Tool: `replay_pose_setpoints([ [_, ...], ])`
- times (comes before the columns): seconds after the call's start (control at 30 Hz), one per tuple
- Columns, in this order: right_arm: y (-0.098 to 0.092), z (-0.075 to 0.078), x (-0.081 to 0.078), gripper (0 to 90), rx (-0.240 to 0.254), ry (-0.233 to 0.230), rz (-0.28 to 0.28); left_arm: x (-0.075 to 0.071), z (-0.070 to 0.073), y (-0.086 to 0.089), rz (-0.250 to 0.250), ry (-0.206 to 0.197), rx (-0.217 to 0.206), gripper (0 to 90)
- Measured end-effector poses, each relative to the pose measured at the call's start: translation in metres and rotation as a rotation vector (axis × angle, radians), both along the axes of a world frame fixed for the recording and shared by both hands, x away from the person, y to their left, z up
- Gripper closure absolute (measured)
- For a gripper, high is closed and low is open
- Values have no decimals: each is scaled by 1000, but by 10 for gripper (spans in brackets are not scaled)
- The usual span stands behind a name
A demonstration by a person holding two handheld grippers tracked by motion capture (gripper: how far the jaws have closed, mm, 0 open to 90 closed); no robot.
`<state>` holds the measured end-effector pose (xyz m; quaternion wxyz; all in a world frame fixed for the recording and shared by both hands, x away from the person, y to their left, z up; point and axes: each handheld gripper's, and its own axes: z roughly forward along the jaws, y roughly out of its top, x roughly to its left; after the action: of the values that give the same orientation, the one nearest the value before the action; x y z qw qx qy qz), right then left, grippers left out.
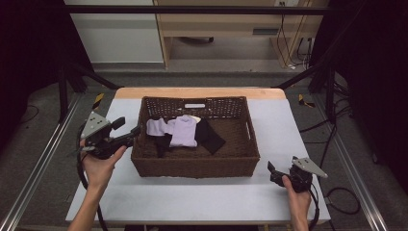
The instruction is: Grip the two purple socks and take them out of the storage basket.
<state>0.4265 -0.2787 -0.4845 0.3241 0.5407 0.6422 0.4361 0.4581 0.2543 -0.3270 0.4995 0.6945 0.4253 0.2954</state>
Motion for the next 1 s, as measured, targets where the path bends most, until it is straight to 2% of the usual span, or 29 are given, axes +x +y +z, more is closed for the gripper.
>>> replay_pose_setpoints([
  [0.23, 0, 0, 0, 43, -1, 1, 1, 20, 12, -24, -15, -1, 14, 364],
  [0.33, 0, 0, 0, 43, -1, 2, 1, 28, 13, -34, -19, 7, 34, 367],
  [0.6, 1, 0, 0, 44, -5, 0, 3, 52, 3, -59, -25, 46, 31, 381],
  [0.63, 0, 0, 0, 43, -5, 1, 2, 59, -3, -65, -20, 63, 42, 382],
  [0.77, 1, 0, -1, 43, -9, -1, -1, 66, -9, -72, -18, 72, 66, 384],
  [0.9, 2, 0, 0, 43, -18, 1, 5, 77, -16, -80, -18, 97, 59, 392],
  [1.0, 2, 0, 0, 43, -16, 3, 5, 85, -23, -86, -8, 120, 74, 391],
])
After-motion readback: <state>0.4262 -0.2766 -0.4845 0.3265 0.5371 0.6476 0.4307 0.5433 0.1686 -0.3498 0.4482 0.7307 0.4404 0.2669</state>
